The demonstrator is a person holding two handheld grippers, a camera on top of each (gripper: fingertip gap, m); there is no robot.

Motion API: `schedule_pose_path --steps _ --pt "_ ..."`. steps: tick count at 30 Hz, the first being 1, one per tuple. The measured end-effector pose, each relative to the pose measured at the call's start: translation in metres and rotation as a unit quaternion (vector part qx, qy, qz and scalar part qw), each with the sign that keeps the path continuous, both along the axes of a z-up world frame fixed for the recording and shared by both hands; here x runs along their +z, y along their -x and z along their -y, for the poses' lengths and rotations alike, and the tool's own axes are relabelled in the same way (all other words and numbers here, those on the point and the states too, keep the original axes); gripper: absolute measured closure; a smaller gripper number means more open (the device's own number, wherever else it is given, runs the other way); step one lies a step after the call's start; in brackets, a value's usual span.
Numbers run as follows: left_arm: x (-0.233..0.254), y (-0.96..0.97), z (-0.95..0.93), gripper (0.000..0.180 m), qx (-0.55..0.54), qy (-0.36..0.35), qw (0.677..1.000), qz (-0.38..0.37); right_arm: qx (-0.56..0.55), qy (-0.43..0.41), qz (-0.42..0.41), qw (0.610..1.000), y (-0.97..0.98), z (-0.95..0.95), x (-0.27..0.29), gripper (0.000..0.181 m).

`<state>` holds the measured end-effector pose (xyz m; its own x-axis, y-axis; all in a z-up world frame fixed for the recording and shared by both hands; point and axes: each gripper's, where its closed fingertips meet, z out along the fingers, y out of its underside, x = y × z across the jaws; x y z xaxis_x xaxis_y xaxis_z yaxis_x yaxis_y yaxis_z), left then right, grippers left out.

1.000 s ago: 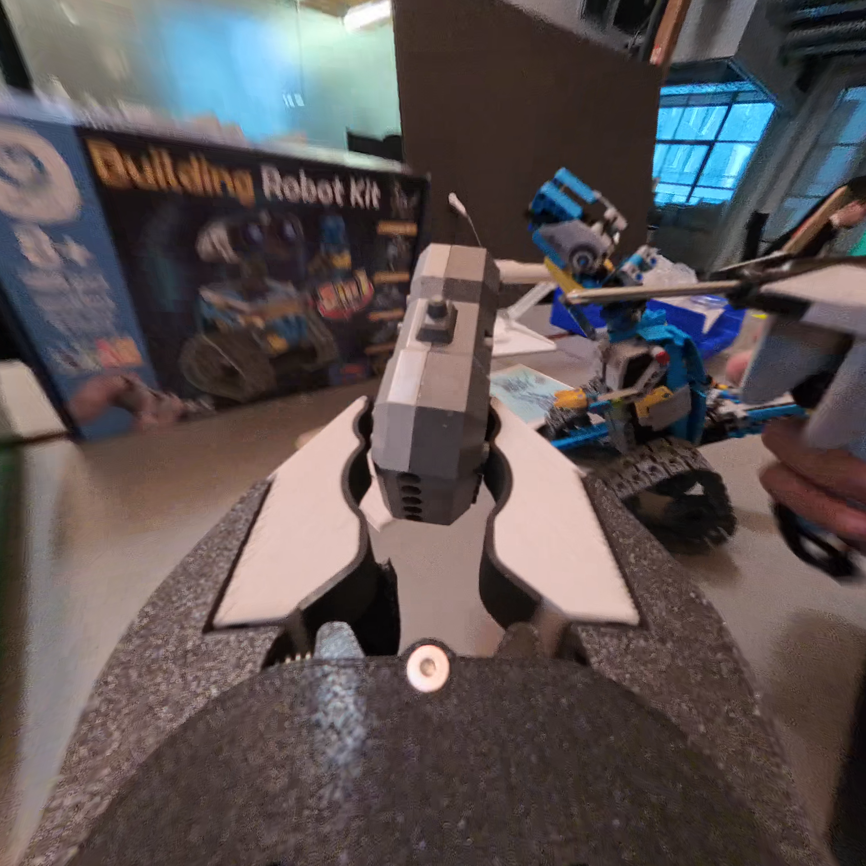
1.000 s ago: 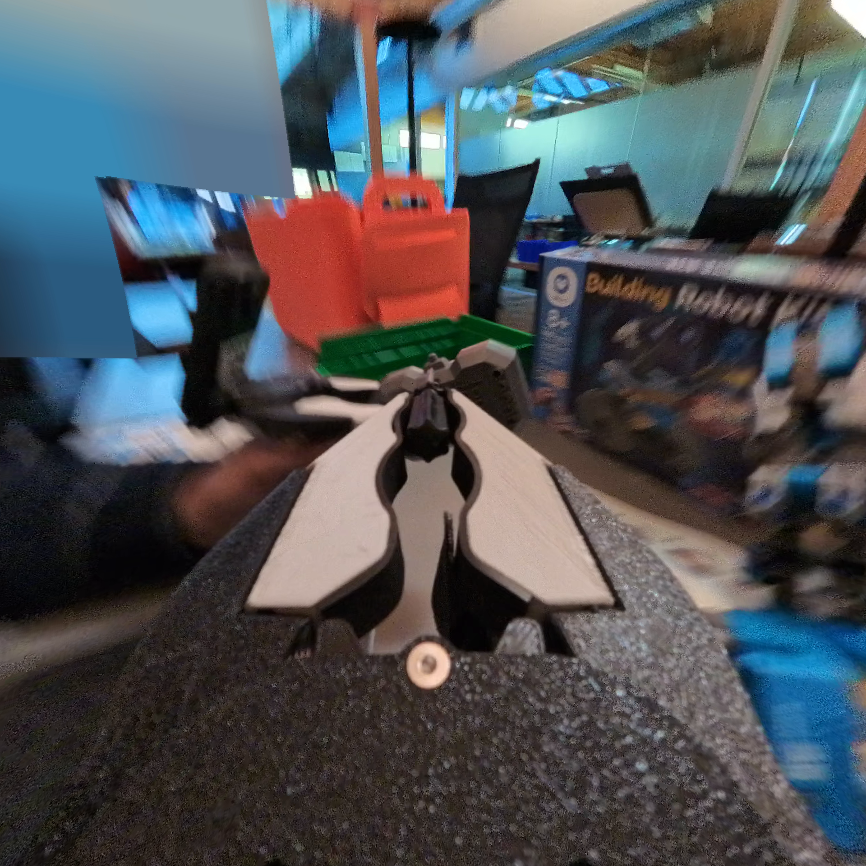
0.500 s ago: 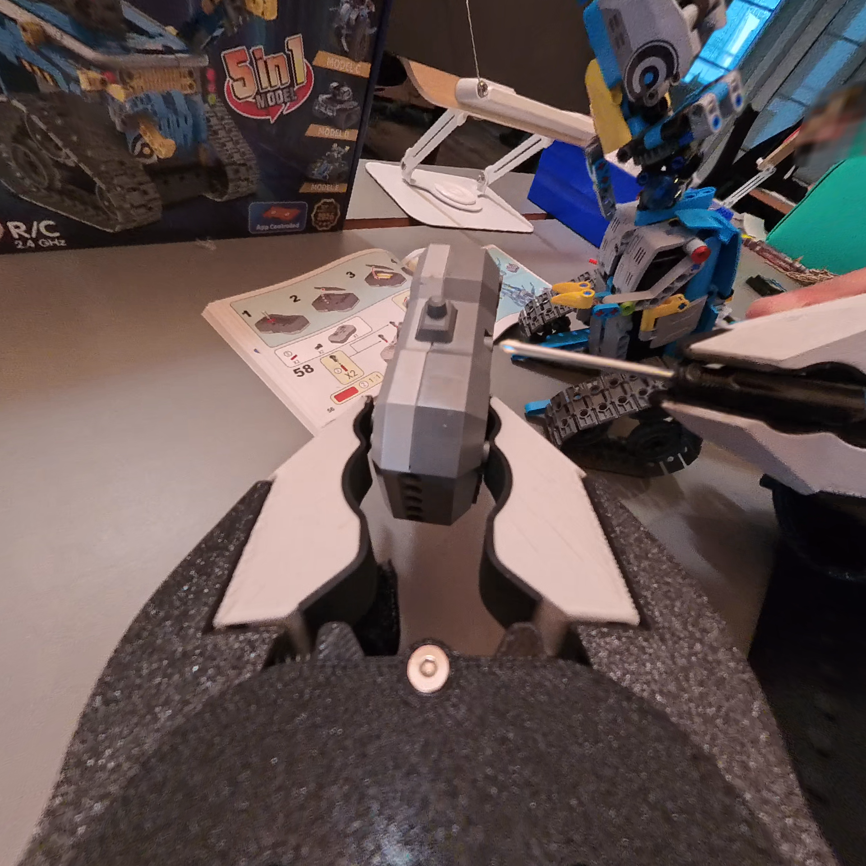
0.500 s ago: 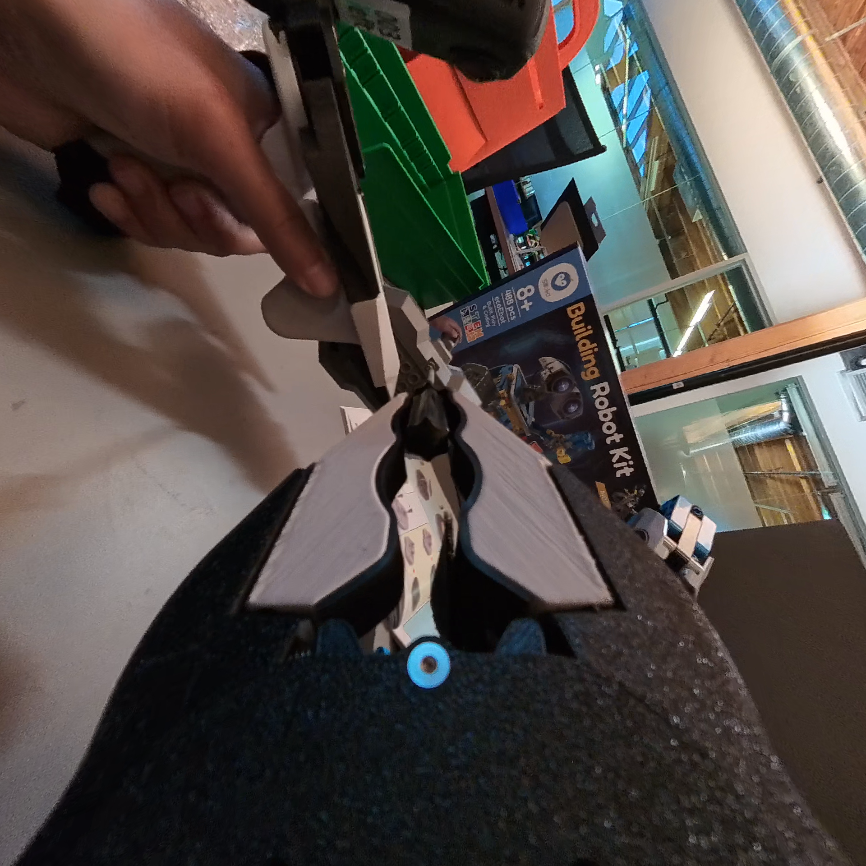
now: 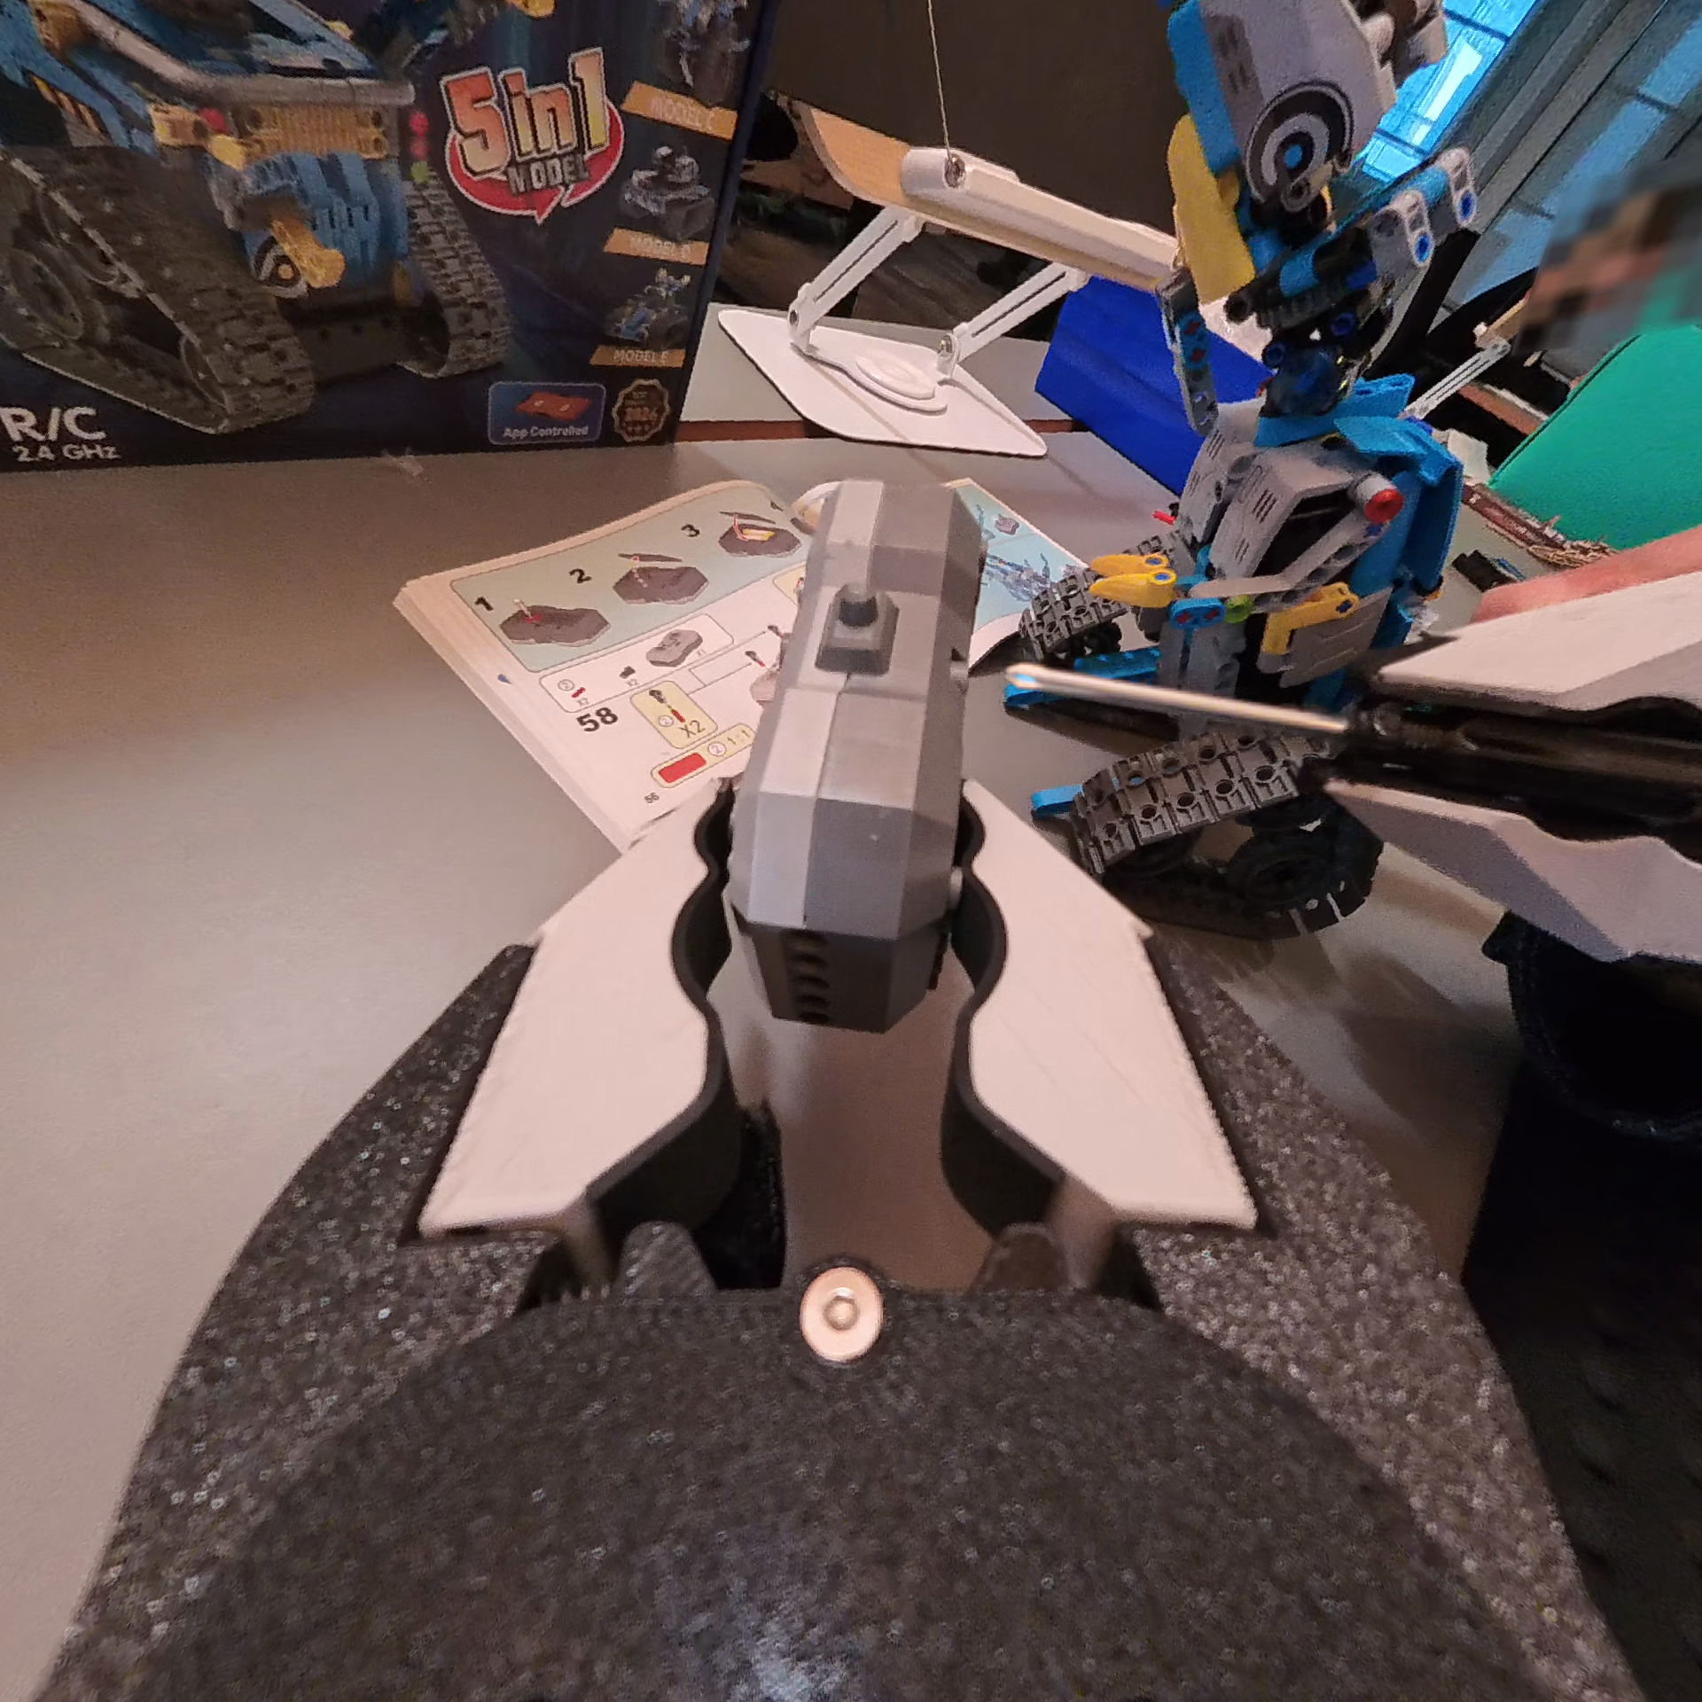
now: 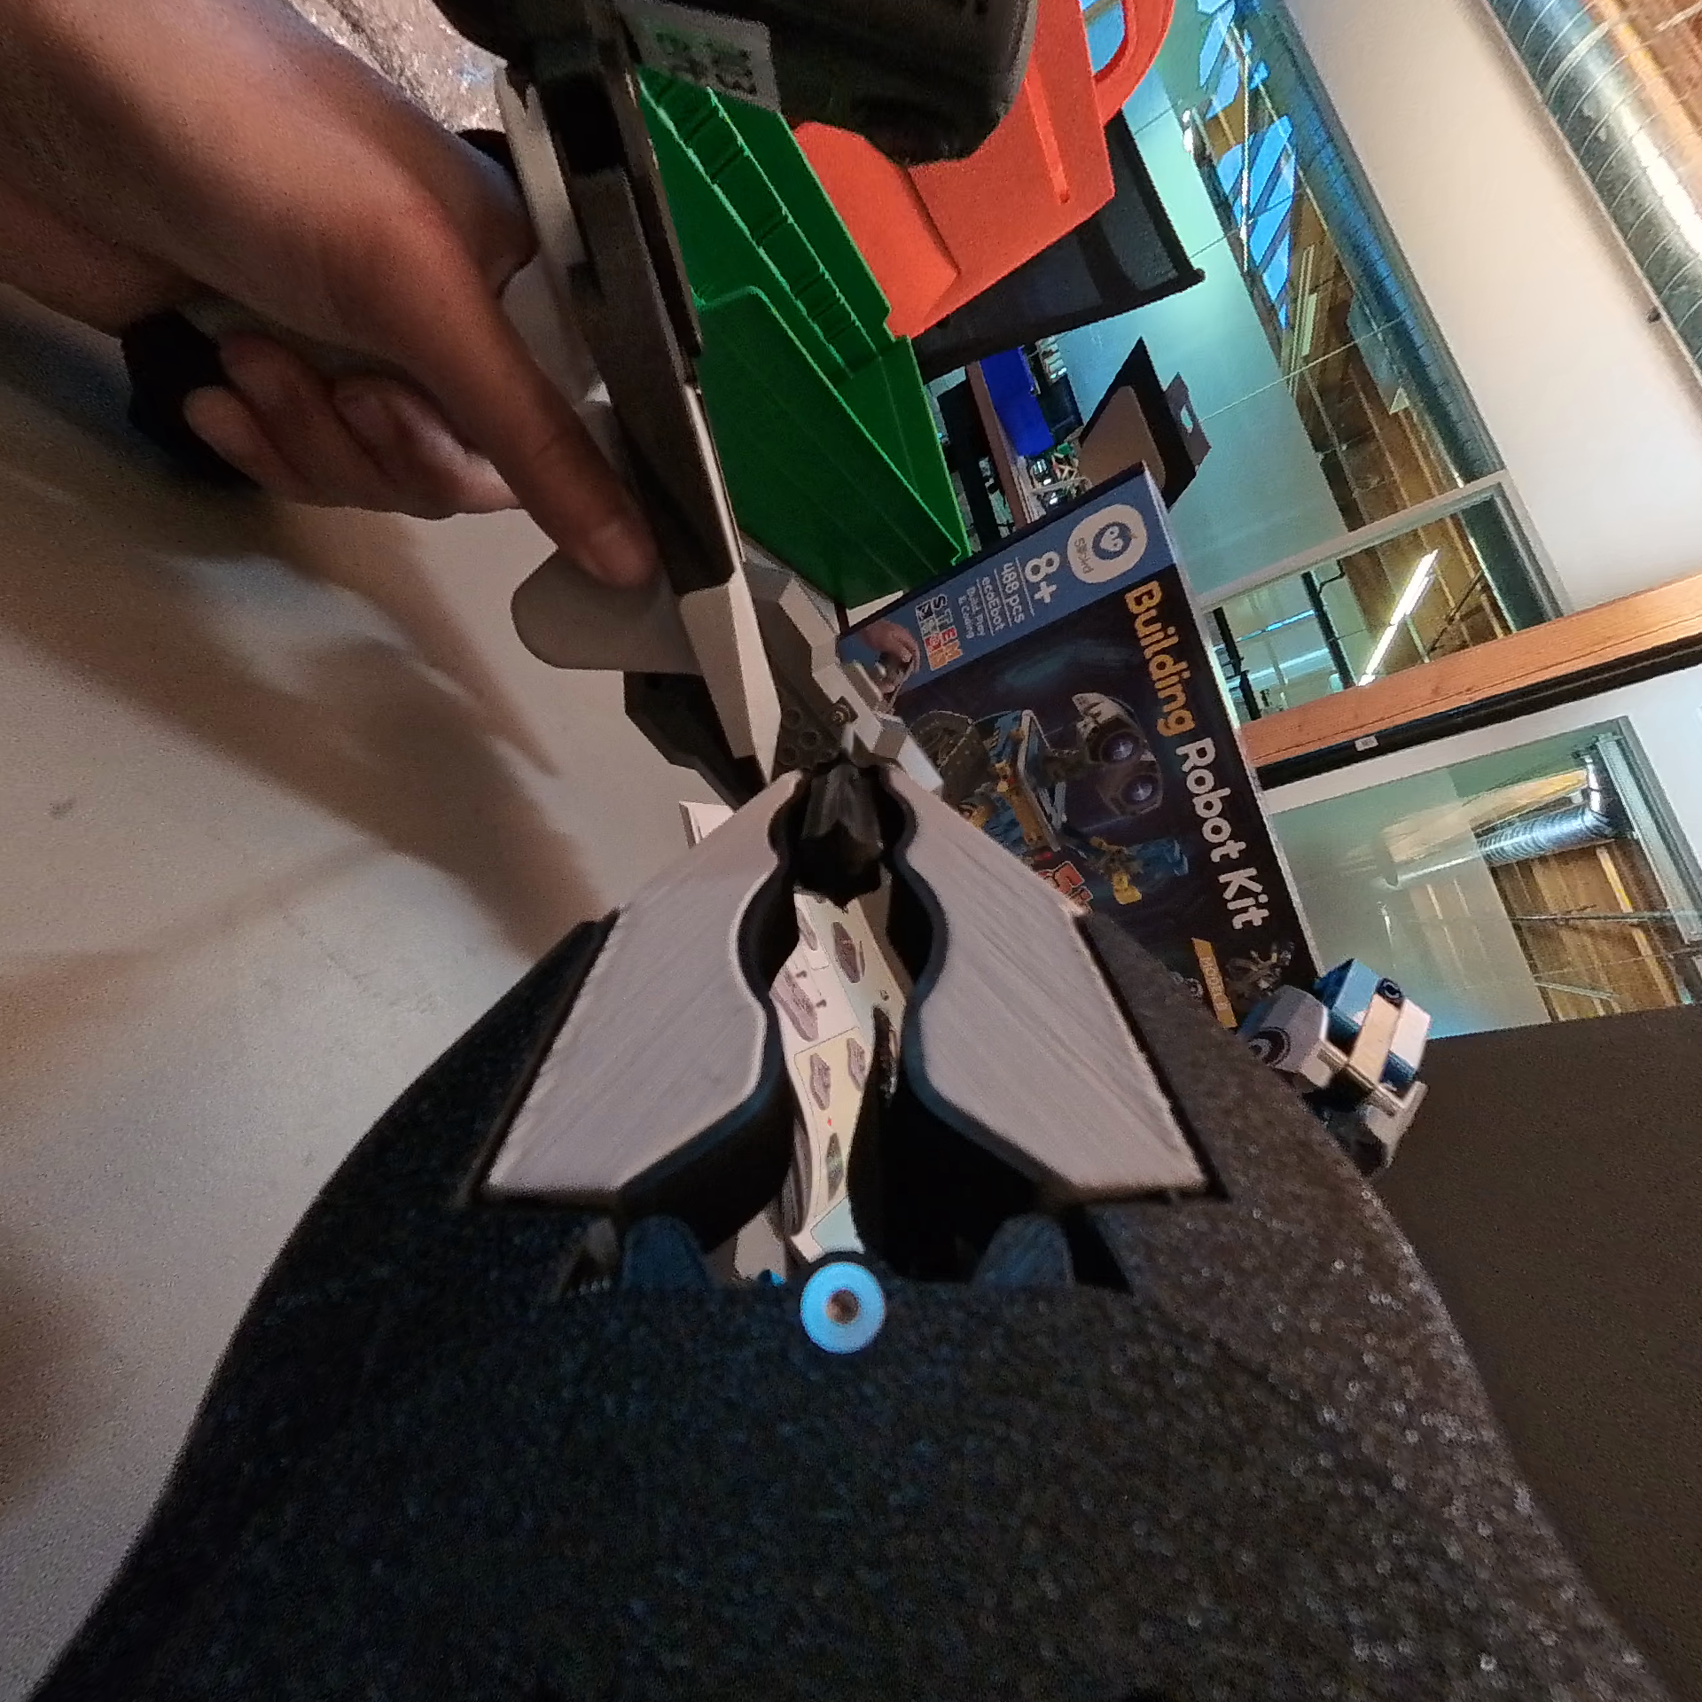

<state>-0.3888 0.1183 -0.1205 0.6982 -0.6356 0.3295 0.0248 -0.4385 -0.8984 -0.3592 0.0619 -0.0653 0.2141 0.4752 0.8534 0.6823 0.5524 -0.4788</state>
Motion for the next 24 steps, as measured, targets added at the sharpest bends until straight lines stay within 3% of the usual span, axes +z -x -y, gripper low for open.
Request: schedule_pose_path --steps 24 --pt "-0.0018 -0.0045 0.0029 0.136 -0.010 -0.004 1.000 -0.008 0.001 0.014 0.002 1.000 -0.0001 0.0004 -0.0036 0.170"
